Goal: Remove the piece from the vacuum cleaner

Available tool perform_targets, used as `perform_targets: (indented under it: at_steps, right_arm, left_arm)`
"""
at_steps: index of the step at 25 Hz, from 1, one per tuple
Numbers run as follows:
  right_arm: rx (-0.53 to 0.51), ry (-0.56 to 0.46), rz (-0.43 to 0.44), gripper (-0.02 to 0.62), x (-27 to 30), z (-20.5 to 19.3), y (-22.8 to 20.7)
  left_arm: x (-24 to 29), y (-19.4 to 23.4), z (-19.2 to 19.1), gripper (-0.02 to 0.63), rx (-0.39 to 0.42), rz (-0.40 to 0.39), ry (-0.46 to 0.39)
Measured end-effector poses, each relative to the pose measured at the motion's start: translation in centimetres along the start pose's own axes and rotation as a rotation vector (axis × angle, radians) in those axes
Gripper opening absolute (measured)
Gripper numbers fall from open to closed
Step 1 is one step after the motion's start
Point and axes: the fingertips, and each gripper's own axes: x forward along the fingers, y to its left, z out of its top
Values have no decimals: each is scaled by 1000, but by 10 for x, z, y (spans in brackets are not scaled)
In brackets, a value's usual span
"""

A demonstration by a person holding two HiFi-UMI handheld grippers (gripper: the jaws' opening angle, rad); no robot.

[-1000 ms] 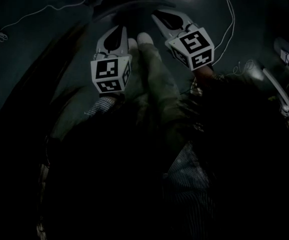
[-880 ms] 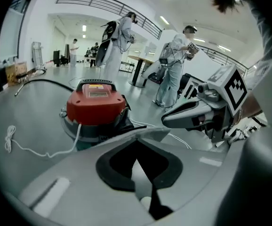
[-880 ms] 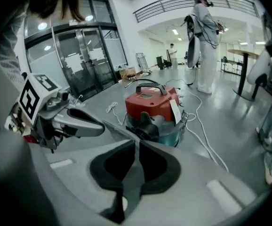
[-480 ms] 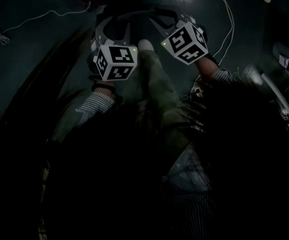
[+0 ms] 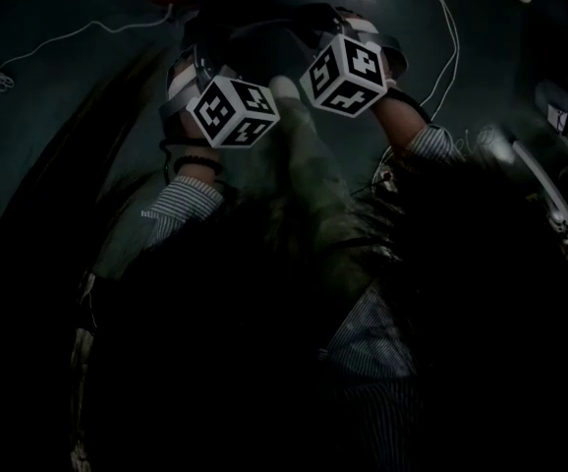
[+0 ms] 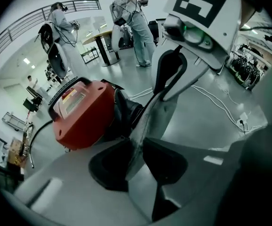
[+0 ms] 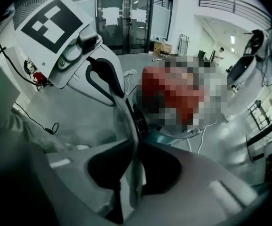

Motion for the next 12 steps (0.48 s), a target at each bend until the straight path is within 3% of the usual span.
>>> perform_targets:
  at_steps: [7,12]
  right_arm:
    - [35,8,-10,35,-3,2,-1]
    - [41,13,-14,31,-8,1,6]
  left_arm:
    - [-4,-1,0,44,-52,-49,1]
    - [-13,-11,-2,34,-20,-80,3]
